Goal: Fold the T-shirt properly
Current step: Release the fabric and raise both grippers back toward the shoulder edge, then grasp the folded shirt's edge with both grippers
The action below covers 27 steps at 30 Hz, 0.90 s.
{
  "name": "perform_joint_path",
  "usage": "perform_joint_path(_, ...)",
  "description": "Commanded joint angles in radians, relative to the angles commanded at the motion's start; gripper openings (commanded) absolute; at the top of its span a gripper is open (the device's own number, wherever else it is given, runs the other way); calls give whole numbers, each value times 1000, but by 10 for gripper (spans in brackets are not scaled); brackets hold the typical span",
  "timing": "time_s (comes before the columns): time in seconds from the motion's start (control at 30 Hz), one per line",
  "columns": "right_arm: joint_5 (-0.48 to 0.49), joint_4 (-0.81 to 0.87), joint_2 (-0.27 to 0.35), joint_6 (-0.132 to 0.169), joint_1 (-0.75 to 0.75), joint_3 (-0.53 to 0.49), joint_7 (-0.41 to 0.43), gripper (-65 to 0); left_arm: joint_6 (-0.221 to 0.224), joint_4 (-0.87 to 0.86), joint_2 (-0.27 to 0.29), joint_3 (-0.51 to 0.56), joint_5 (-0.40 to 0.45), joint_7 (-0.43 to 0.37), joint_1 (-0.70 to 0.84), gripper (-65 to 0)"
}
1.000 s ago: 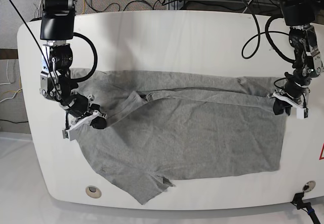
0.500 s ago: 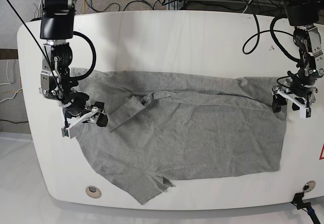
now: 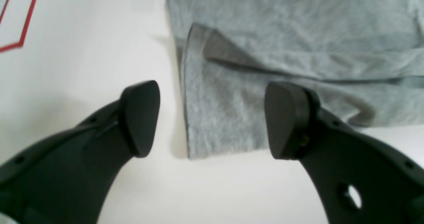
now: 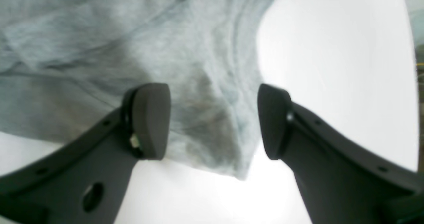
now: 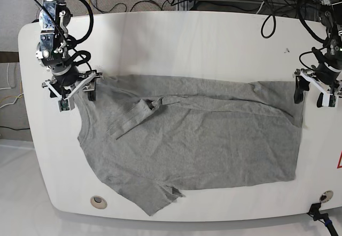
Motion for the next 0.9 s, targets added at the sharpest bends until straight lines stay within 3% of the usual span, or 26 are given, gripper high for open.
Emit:
perform_joint_path(0.1,-21,-75,2,29,-11,2,43,-249,2,-5,0,0,6,-35,11,-184)
perform_joint_path(0.17,-23,-120,2,41,-18,2,80,-249,2,-8,11,3,57,-60,20,-184)
perform_joint_path(0.33,-12,-206,2,41,-23,2,141,-249,2,-8,71,0,206,-98,20,-184)
perform_joint_path(0.8,-9,-258,0,43,-28,2,166,-250,0,-21,84,-15,206,-98,21,-184)
perform_joint_path(0.9,-9,-258,-3,48,-38,14,166,-293,-2,-21,84,-26,207,-97,21,-184)
